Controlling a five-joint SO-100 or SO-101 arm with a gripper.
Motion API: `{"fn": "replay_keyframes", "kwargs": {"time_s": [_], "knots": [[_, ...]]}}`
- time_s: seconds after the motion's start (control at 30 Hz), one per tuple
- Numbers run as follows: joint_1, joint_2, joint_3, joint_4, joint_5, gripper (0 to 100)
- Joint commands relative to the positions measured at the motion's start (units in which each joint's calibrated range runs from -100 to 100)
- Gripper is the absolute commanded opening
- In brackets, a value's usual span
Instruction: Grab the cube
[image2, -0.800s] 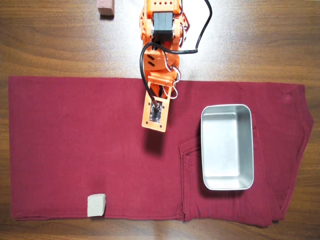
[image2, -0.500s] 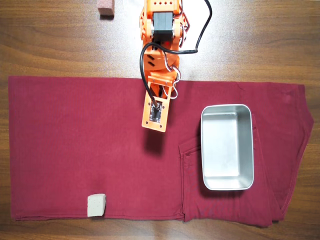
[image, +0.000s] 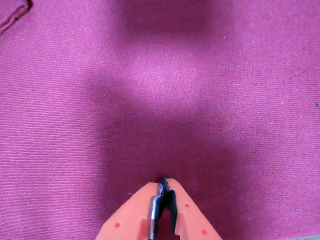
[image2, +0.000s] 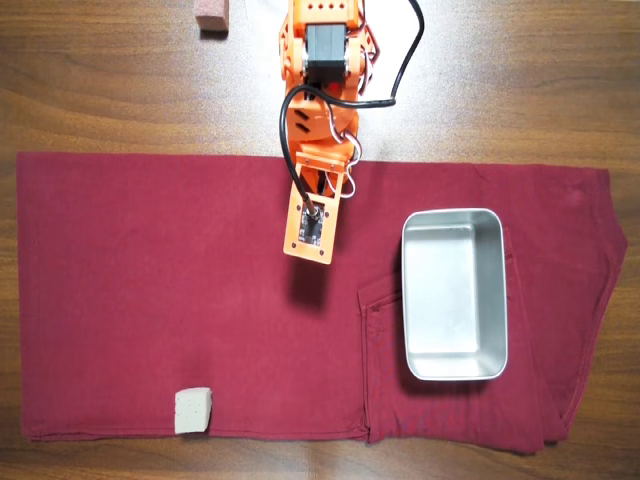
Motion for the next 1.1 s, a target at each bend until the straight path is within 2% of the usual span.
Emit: {"fn": "replay_keyframes", "kwargs": {"time_s": [0.0, 0.43, 0.5, 0.53, 0.6, 0.7, 0.77, 0.9, 1.07], "knots": [[-0.2, 0.3, 0.5, 1.4, 0.1, 1], [-2.0, 0.3, 0.5, 1.4, 0.1, 0], [-1.0, 0.3, 0.5, 1.4, 0.2, 0], [-0.4, 0.4, 0.5, 1.8, 2.6, 0], [4.6, 8.9, -4.2, -3.0, 3.5, 1], [10.1, 34.5, -27.8, -12.3, 4.5, 10], [14.1, 52.7, -49.3, -9.8, 6.5, 21], [20.0, 82.2, -85.8, -8.5, 6.0, 28], [29.8, 107.4, -113.1, -12.5, 6.1, 31]]}}
